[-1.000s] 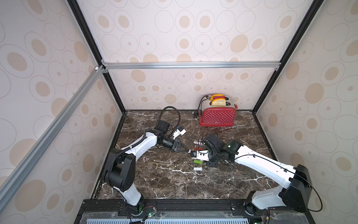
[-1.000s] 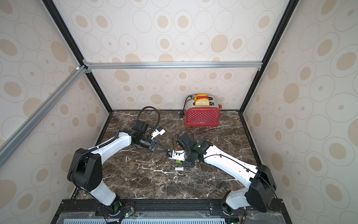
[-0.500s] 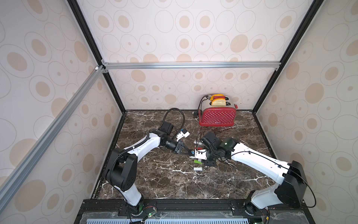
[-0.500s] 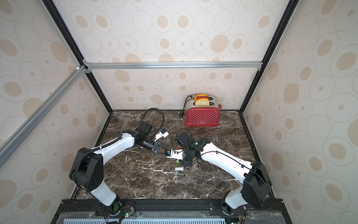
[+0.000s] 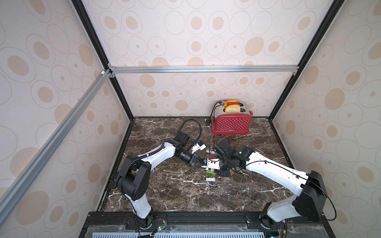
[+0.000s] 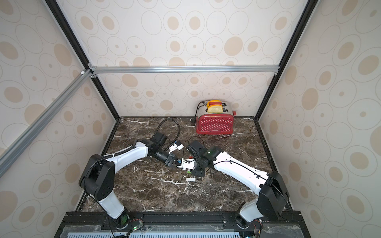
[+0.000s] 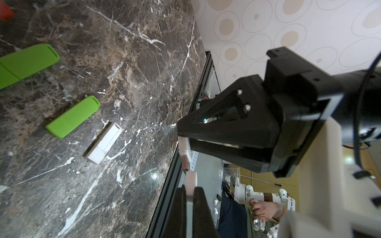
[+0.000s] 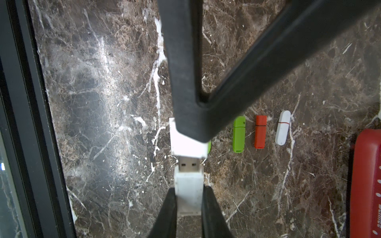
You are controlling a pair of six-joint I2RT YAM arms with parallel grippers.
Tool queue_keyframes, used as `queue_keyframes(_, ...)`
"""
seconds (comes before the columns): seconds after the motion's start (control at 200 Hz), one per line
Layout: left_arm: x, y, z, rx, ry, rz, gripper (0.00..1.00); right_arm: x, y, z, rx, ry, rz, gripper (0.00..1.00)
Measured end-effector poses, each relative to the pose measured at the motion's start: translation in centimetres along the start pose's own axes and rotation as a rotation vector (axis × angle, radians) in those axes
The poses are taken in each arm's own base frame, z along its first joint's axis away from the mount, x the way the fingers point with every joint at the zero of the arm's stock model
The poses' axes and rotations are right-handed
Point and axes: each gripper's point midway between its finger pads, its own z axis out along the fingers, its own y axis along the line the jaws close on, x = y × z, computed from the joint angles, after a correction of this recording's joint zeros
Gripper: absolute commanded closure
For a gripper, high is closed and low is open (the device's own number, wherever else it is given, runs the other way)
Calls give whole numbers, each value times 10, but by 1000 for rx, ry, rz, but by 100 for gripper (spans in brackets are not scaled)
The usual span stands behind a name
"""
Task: Close the usb drive cover
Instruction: Close the cover of the USB drive.
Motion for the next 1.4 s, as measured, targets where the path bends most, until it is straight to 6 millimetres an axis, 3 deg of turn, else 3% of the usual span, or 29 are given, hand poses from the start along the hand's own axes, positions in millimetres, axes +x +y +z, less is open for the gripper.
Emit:
queue_keyframes(0.716, -1, 1, 5, -19, 10, -11, 97, -1, 0, 0, -9, 0, 8, 100)
queue_keyframes(1.397, -14, 2, 8, -12, -26, -60, 98, -1, -6, -3, 1, 7, 37, 100)
